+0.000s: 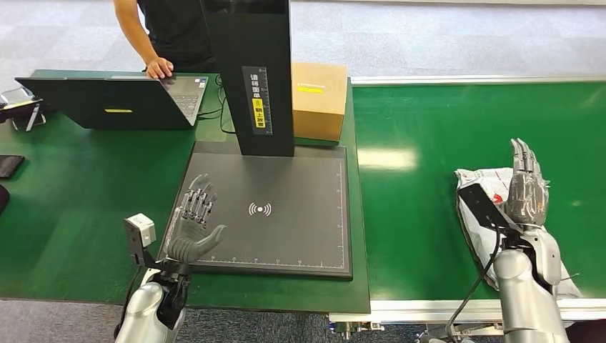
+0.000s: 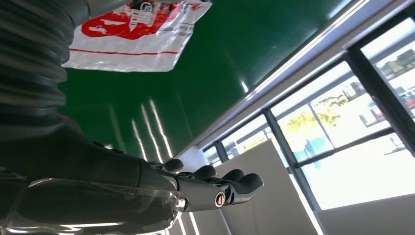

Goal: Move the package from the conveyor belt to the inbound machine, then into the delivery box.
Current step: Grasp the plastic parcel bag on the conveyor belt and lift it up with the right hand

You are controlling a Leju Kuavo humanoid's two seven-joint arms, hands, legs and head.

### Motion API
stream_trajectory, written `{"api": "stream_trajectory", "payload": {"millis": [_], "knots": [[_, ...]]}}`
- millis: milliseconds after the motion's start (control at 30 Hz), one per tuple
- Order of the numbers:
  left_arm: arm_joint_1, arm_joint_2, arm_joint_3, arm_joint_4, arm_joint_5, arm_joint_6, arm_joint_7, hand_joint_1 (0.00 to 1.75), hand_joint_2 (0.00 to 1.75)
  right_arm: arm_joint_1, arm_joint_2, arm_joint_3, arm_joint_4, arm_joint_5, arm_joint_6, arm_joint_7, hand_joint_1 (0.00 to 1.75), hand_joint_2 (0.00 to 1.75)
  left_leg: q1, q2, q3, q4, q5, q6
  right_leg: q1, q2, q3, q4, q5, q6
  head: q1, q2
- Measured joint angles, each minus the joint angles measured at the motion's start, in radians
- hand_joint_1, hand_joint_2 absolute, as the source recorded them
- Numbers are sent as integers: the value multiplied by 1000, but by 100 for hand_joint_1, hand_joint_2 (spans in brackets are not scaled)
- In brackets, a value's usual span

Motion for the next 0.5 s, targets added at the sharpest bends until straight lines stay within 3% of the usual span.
{"api": "stream_trajectory", "payload": {"millis": [500], "knots": [[2,8,11,0,5,5,-1,0,175,-53,-55,-57,163,14,62,77,0,175,0,-1,0,0,0,0,0,-1,0,0,0,0,0,0]]}}
